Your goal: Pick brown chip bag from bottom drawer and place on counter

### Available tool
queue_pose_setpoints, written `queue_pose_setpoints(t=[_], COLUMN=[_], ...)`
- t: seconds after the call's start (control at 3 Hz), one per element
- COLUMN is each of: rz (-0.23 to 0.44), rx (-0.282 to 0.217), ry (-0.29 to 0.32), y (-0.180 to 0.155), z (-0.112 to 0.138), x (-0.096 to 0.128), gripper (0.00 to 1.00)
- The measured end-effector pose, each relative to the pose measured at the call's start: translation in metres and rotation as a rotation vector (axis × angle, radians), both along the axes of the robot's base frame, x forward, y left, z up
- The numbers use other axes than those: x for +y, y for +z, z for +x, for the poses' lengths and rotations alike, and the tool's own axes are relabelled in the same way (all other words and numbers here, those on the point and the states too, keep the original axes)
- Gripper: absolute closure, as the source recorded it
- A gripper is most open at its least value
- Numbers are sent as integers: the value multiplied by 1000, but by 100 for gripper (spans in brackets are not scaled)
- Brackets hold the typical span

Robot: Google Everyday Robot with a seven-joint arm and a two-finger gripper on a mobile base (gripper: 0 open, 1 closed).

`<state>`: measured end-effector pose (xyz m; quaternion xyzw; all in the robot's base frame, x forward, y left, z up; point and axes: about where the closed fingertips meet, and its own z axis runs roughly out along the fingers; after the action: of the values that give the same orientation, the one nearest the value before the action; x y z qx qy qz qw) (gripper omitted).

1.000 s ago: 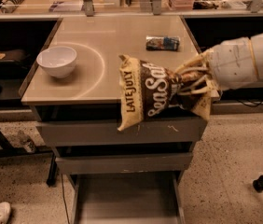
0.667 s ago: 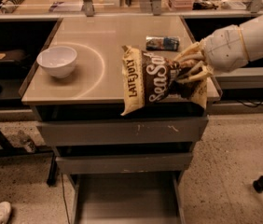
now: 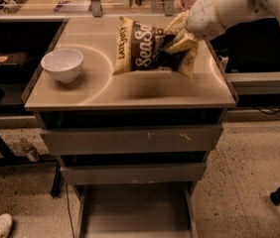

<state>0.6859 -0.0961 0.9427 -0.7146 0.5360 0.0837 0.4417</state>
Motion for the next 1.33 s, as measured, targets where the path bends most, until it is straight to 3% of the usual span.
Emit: queue_pose_setpoints(t=[0.33,0.67,1.33], rz=[16,29,37], rx=[2,44,123], ry=[-50,-86,-120], y=[7,-13,-51], z=[34,50,60], x=[34,49,52], gripper=[100,100,100])
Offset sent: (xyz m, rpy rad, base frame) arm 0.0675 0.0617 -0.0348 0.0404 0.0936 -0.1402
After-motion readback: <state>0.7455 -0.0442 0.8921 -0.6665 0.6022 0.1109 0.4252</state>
